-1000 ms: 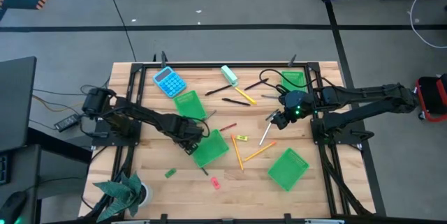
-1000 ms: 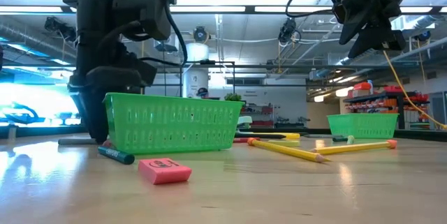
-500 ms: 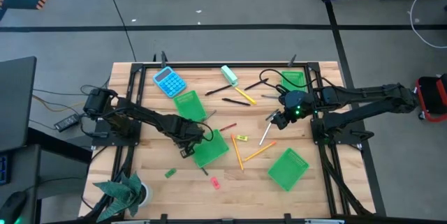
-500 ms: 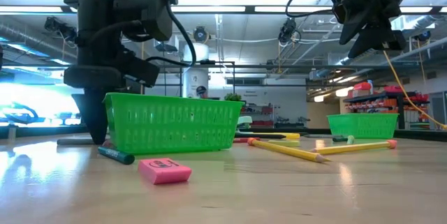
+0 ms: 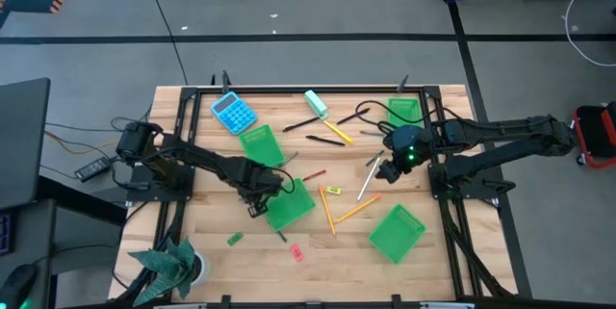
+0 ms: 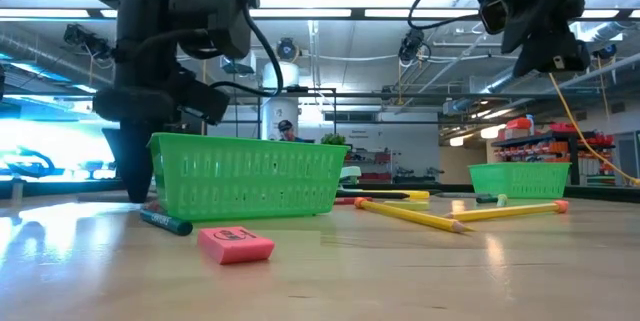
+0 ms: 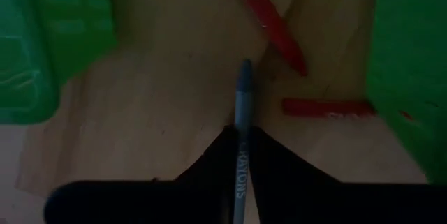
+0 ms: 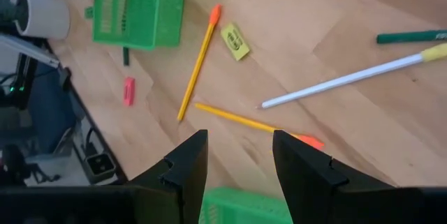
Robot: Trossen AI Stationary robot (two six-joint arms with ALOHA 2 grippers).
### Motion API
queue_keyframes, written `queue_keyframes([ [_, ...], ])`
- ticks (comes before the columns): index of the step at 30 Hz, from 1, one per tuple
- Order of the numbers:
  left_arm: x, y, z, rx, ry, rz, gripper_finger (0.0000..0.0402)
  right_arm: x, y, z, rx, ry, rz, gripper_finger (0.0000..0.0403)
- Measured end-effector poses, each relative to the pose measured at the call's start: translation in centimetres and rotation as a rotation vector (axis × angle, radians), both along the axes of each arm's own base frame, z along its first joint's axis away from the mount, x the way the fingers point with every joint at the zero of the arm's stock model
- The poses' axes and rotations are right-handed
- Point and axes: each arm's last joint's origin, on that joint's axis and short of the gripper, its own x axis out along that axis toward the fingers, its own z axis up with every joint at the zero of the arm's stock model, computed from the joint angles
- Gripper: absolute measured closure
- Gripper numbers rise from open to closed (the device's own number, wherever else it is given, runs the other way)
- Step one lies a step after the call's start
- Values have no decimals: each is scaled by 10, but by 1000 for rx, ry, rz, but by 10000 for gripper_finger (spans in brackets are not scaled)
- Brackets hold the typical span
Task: Sort crayons/erasers/pens/pencils in bins
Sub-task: Put the bottom gray crayon into the top left green bin
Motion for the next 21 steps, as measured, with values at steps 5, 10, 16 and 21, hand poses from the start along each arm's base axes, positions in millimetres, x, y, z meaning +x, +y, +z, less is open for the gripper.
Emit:
queue_keyframes([
  [5,4,-2,13,-33,28,-13,370,0,1,0,7,-4,31,235],
  [10,14,-2,41,-17,47,-96,365,0,2,0,19,-8,62,235],
  [16,31,20,77,75,-2,-168,375,0,3,0,32,-14,108,235],
  [21,41,57,95,137,-63,-90,367,-1,4,1,49,-25,170,235],
])
